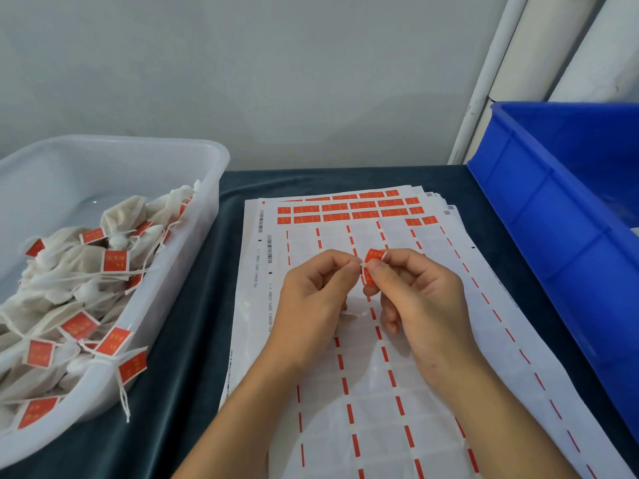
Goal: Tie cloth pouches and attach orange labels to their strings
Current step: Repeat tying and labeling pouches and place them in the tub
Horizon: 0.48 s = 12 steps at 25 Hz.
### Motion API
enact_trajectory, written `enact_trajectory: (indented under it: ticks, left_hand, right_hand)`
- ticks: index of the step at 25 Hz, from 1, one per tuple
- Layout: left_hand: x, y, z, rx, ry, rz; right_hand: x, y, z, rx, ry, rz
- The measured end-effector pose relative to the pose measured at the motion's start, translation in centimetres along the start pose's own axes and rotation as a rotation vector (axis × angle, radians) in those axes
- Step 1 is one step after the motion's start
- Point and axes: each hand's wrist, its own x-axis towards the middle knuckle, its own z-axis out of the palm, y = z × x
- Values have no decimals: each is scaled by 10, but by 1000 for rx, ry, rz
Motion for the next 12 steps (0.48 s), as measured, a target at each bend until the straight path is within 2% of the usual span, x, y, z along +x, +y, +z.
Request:
enact_trajectory:
  ticks: [12]
  left_hand:
    - [1, -2, -2, 59, -11, 14]
  right_hand:
    - [3, 4, -4, -49, -19, 0]
